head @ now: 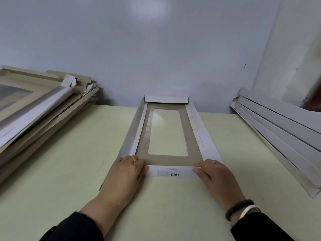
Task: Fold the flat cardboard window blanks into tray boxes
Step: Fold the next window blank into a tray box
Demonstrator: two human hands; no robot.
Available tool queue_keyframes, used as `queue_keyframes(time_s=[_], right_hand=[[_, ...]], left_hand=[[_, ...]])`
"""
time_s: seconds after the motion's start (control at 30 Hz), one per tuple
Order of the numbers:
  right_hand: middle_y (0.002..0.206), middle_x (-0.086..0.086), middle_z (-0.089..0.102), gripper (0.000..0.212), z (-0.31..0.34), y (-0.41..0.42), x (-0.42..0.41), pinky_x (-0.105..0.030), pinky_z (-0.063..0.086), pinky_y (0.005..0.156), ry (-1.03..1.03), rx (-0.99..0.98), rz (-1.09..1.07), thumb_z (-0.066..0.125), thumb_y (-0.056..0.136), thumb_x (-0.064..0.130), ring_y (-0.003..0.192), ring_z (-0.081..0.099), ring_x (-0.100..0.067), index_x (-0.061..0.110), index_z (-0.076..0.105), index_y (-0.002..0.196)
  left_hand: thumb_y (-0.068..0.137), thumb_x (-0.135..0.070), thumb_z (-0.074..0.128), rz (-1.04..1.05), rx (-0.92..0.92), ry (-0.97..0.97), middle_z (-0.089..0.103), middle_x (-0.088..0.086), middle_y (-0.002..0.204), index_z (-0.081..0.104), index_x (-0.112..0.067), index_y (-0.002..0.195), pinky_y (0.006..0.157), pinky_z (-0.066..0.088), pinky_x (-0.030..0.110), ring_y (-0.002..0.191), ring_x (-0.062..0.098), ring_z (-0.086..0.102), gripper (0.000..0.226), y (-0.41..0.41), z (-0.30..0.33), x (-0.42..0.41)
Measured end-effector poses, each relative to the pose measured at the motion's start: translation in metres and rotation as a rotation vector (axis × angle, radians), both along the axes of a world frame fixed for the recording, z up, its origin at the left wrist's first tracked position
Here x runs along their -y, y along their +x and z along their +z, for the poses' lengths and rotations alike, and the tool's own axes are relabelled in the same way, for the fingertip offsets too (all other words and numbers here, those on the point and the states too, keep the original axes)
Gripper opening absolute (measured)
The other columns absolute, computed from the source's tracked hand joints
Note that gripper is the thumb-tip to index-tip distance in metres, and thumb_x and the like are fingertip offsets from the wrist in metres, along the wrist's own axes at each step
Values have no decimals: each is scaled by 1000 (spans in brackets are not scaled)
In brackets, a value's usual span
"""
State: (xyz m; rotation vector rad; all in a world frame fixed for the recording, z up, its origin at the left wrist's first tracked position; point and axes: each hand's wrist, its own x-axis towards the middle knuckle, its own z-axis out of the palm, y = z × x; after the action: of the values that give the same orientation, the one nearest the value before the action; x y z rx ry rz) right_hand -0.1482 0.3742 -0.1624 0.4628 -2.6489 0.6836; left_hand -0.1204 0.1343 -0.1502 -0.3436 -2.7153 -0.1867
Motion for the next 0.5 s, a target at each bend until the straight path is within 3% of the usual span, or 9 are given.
queue_keyframes(time_s=[0.07,0.13,0.2,0.27,0.3,0.37,0.43,0.5], right_hand=[[81,1,65,17,-1,-3,4,-21,25,66,22,-12,-22,58,90,23,82,56,-21,15,71,98],[88,-2,65,21,0,-5,6,-23,27,70,80,4,-64,57,91,25,89,56,-22,18,69,107],[91,-3,65,22,-2,-7,8,-30,37,76,179,-29,-61,63,87,20,90,58,-25,18,69,108],[114,2,62,30,-3,-6,11,-35,39,92,279,-35,10,58,89,21,106,57,-22,21,61,120],[135,9,48,37,-6,-7,12,-32,26,106,317,9,60,46,96,27,124,44,-14,25,47,133],[152,20,12,47,-15,-9,9,-20,-3,111,314,150,120,23,100,37,139,9,3,29,18,146],[154,19,-1,49,-18,-13,7,-17,-9,109,326,218,102,17,100,40,139,-3,6,29,8,148],[154,17,0,50,-19,-13,6,-17,-8,109,315,207,97,17,100,40,139,-3,5,27,9,148]], left_hand=[[95,-29,45,28,64,29,60,-2,85,64,-19,98,75,41,29,85,22,59,22,-5,-4,-2],[95,-44,38,67,111,29,58,0,111,54,-20,123,93,37,32,109,24,52,40,-8,-11,-2],[86,-63,6,80,159,-41,48,1,134,36,-18,140,105,28,31,129,19,39,76,-10,-13,-4],[72,-68,-21,64,210,-92,24,-9,150,12,-23,148,113,10,26,141,9,14,94,-13,-20,-2],[78,-66,-18,75,252,-92,14,-12,153,5,-25,148,114,2,26,142,7,4,84,-17,-25,0],[94,-56,2,97,331,-96,0,-12,156,-2,-26,149,115,-5,28,143,9,-7,63,-20,-25,-1],[91,-58,-3,95,374,-110,-7,-9,157,-6,-24,149,115,-8,29,143,11,-12,67,-21,-24,-3],[72,-67,-27,96,365,-116,-8,-7,157,-7,-23,149,115,-8,29,143,12,-11,91,-19,-24,-4]])
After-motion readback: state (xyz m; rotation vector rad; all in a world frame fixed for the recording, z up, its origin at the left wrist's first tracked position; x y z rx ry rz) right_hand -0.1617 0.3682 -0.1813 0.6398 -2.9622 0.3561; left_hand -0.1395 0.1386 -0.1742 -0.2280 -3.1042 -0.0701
